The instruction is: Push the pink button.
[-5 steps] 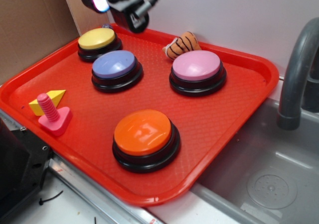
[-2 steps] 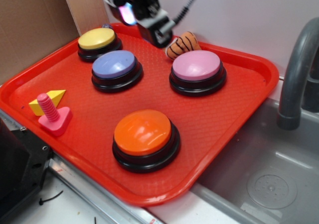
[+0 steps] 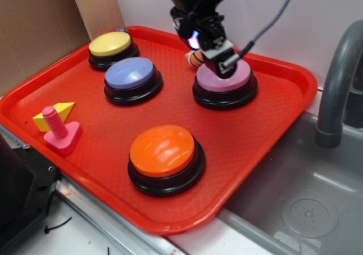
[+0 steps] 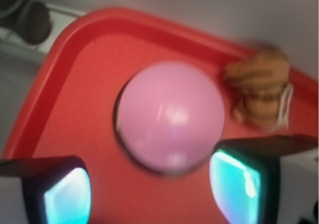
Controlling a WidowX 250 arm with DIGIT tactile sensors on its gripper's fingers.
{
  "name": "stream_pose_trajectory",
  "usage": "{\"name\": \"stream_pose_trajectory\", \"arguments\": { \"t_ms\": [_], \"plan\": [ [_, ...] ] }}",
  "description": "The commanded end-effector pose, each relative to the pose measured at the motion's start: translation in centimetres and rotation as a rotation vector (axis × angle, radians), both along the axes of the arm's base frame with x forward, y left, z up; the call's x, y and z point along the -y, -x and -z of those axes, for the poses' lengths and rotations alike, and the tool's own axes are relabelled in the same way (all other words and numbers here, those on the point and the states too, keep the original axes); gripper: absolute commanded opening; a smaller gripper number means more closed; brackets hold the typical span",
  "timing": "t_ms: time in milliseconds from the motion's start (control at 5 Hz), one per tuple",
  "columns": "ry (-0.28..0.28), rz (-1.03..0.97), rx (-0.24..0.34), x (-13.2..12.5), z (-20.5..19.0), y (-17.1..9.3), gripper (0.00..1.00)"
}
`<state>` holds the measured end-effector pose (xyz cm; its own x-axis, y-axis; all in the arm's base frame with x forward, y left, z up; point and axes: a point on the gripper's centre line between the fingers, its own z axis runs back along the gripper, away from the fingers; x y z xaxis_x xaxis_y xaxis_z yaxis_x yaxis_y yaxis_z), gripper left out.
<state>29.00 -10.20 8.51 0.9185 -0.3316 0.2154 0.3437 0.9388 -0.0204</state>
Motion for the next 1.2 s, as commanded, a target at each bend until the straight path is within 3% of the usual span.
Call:
{"name": "stream_pose_trajectory", "arguments": {
  "t_ms": [0, 400, 800, 1000],
  "plan": [
    [-0.003, -0.042, 0.023, 1.2, 0.4, -2.6, 1.0],
    [-0.062, -0.098, -0.059, -0.4, 2.1, -2.1, 1.0],
    [-0.058, -0.093, -0.057, 0.6, 1.3, -2.2, 1.0],
    [-0.05, -0.024, 0.013, 1.0, 0.4, -1.7, 1.0]
  ]
}}
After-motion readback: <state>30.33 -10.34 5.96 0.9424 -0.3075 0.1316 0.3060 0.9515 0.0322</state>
